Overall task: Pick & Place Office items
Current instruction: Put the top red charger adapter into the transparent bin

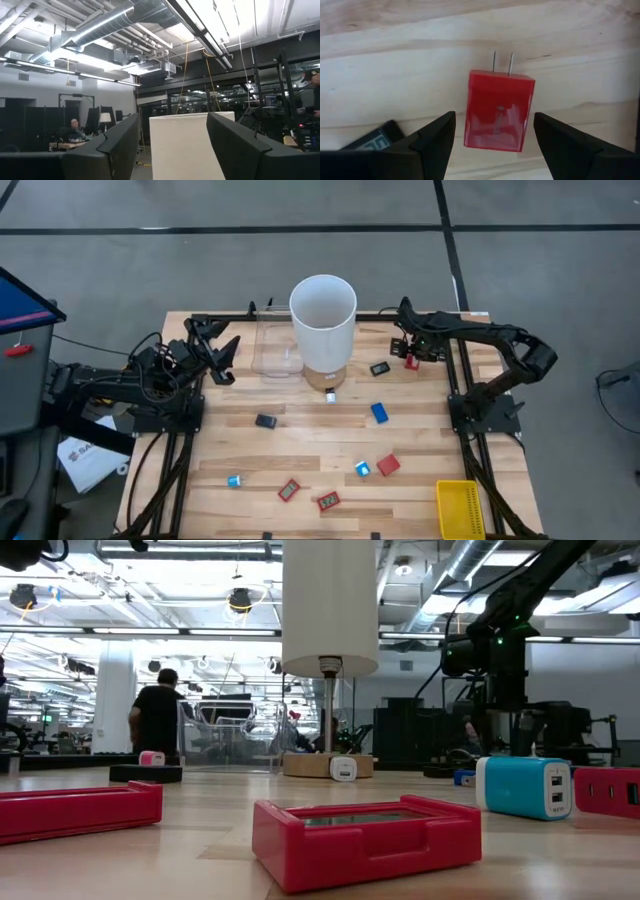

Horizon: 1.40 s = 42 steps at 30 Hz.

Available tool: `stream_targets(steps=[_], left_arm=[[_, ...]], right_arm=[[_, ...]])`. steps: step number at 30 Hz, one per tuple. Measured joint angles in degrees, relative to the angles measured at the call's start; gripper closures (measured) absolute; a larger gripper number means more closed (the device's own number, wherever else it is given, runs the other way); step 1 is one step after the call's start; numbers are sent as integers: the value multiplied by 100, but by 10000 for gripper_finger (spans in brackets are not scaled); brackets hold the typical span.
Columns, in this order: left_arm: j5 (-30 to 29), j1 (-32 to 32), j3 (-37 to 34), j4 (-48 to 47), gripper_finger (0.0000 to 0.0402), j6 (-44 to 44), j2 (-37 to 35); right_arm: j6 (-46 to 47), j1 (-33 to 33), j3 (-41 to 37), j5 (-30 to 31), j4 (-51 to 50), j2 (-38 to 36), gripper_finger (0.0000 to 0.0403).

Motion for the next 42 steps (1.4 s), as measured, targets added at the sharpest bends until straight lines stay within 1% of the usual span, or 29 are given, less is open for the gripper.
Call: stream_targets(steps=[16, 26, 34, 42], left_arm=[[14, -131, 0, 0, 173, 13, 0], [14, -131, 0, 2, 173, 15, 0], [12, -131, 0, 2, 173, 17, 0], [12, -131, 0, 2, 173, 17, 0]], right_arm=[[128, 0, -7, 4, 4, 0, 141], [147, -118, -546, -42, 478, 0, 141], [-74, -118, -564, -105, 735, 0, 142], [-50, -118, -564, 31, 729, 0, 142]])
